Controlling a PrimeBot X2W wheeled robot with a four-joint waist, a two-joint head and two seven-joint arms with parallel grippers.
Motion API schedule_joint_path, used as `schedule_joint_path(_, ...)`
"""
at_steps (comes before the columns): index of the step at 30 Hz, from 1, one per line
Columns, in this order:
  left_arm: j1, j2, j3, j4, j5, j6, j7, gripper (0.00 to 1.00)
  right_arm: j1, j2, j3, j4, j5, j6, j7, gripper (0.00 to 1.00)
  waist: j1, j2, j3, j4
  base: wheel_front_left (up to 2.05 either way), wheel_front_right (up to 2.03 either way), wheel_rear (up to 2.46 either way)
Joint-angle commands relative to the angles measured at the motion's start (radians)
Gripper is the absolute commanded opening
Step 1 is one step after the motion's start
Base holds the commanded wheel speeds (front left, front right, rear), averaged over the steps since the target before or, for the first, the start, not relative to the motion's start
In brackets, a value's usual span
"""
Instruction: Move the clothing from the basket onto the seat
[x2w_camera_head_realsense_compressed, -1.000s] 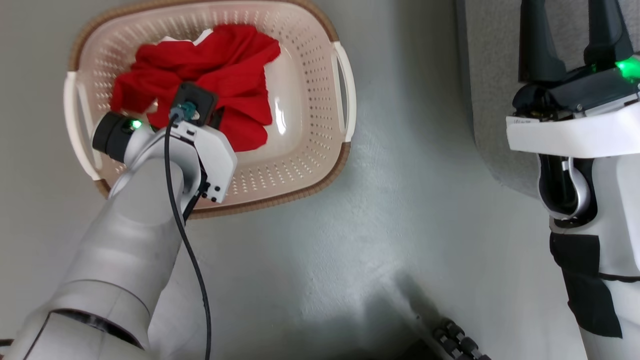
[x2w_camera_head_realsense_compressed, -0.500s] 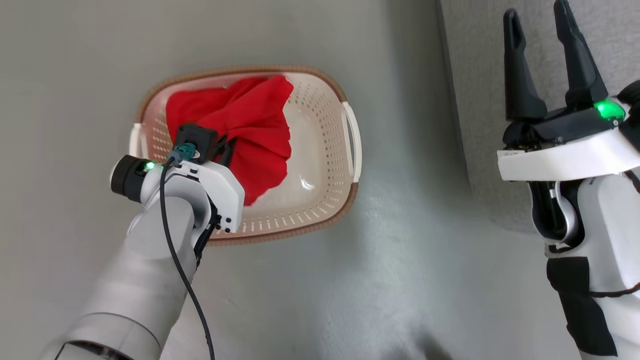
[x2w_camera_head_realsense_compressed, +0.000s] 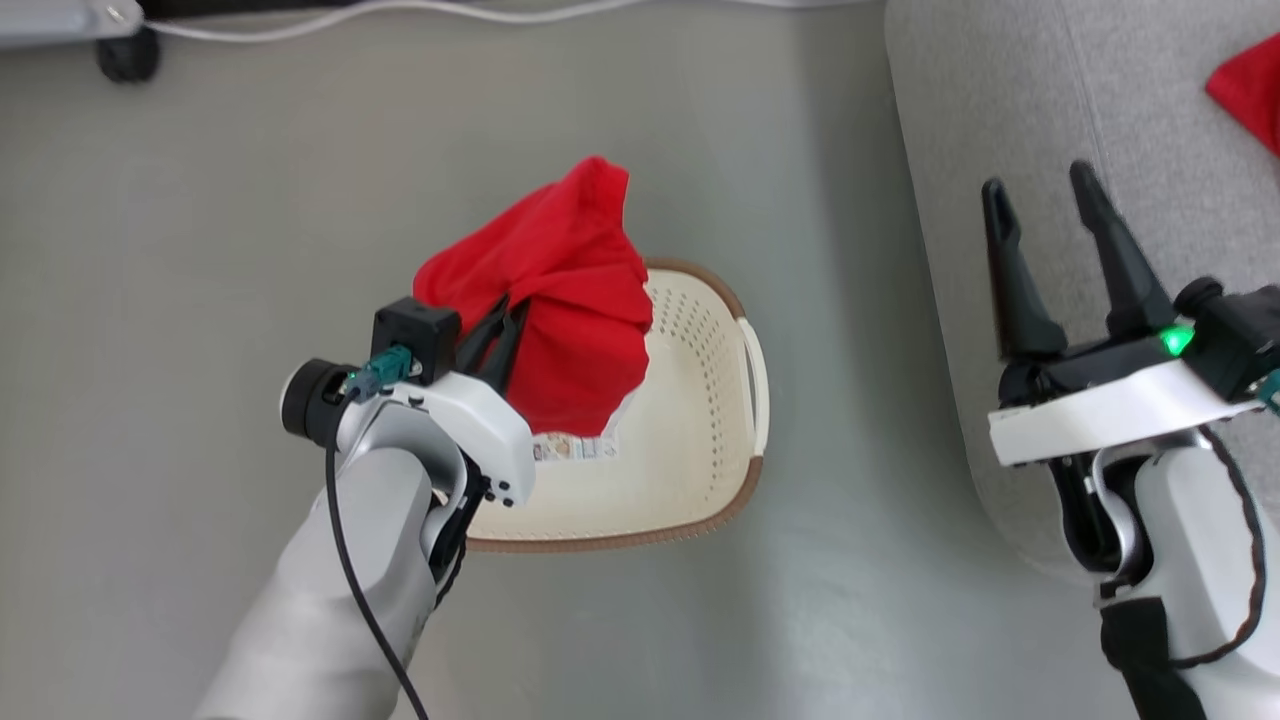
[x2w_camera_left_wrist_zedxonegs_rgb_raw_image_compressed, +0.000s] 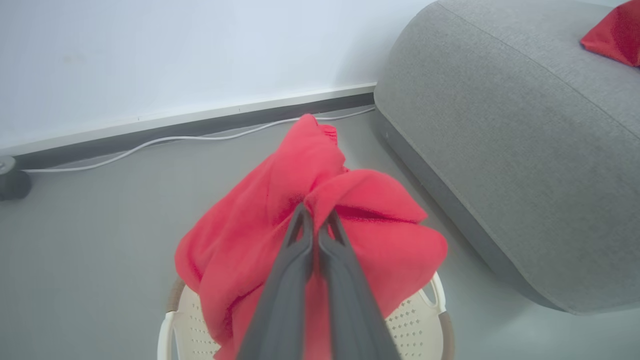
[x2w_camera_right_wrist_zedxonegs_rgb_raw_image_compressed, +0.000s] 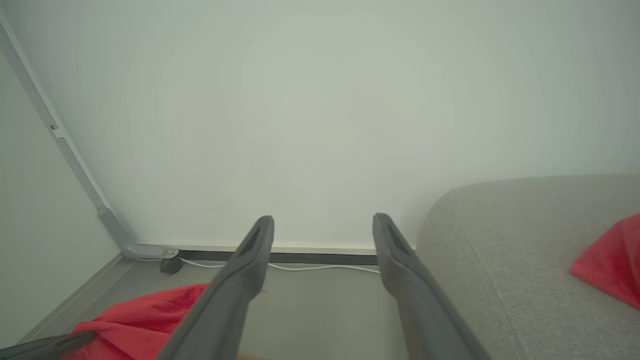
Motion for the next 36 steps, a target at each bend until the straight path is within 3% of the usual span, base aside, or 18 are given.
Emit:
schedule_joint_path(1, 0.021, 0.022, 0.034, -0.039, 0.009, 0.004, -0.01, 0.0, 0.027, -0.005, 0.02, -0.014, -0.005, 0.003, -0.006, 1.0, 0.0, 0.0, -0.056, 0.032, 0.0, 0.0, 0.0)
schedule_joint_path(12, 0.201, 0.02, 0.137, -0.267, 0.04, -0.004, -0.01, 0.0, 0.12, -0.014, 0.039, 0.039, -0.007, 0.003, -0.006, 1.0, 0.0, 0.0, -0.219, 0.085, 0.0, 0.0, 0.0)
schedule_joint_path(19, 0.257, 0.019, 0.18, -0.398, 0.067, -0.013, -0.01, 0.0, 0.159, -0.009, 0.047, 0.052, -0.008, 0.003, -0.006, 1.0, 0.0, 0.0, -0.268, 0.111, 0.0, 0.0, 0.0)
schedule_joint_path(36, 0.226, 0.021, 0.12, -0.675, 0.062, -0.025, -0.01, 0.0, 0.206, 0.02, 0.042, 0.086, -0.008, 0.003, -0.006, 1.0, 0.0, 0.0, -0.315, 0.136, 0.0, 0.0, 0.0)
